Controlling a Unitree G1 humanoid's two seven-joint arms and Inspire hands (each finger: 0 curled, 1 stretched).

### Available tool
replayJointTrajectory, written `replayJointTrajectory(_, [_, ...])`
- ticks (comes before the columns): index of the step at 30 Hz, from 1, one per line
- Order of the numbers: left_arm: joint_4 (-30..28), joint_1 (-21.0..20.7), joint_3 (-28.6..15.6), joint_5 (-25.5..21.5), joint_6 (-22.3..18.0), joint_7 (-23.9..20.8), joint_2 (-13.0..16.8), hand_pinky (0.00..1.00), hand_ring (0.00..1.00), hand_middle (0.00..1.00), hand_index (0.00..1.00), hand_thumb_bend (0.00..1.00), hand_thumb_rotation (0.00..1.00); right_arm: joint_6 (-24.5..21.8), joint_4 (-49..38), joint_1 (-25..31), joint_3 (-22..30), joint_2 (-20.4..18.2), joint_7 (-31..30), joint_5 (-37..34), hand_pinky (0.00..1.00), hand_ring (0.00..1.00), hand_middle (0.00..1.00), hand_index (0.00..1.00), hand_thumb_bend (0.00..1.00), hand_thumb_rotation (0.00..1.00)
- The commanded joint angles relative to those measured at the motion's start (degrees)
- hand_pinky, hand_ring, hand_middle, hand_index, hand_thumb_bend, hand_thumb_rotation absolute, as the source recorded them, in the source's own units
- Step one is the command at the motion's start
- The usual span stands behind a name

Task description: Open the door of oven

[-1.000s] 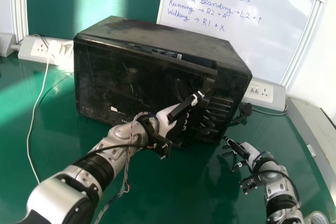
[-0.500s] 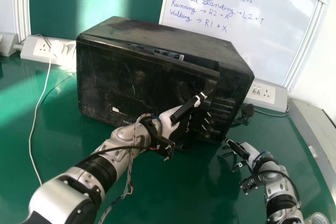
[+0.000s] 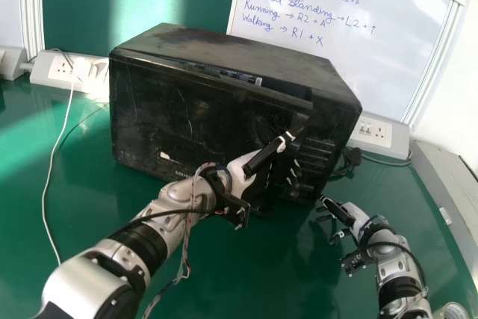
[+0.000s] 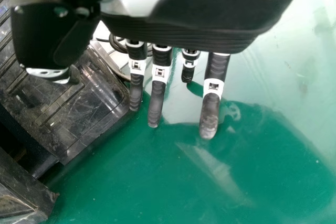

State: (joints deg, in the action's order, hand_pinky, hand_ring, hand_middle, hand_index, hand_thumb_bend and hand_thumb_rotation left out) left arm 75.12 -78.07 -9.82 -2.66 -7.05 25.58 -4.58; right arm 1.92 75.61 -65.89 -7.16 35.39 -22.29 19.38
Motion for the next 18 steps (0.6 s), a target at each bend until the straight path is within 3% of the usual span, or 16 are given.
replayJointTrajectory(1, [-0.3, -0.6, 1.8, 1.7, -1.0, -0.8, -1.5, 0.03, 0.08, 0.14, 0.18, 0.98, 0.96, -0.6, 1.5, 2.4, -0.7, -2.1, -2.5, 0.3, 0.29, 0.45, 0.65, 0.76, 0.66, 0.9])
replayJointTrajectory(8, [-1.2, -0.6, 2.8, 2.3, 0.0, -7.0, -2.3, 0.02, 0.06, 0.11, 0.11, 0.92, 0.98, -0.8, 1.4, 2.4, -0.6, -2.3, -2.5, 0.2, 0.29, 0.44, 0.64, 0.76, 0.65, 0.9])
replayJointTrajectory(18, [-3.0, -0.4, 2.6, 1.1, 0.0, -6.9, -1.6, 0.01, 0.05, 0.09, 0.09, 0.83, 0.98, -1.5, 1.5, 2.2, -0.2, -2.4, -2.4, -0.1, 0.3, 0.46, 0.65, 0.76, 0.68, 0.89])
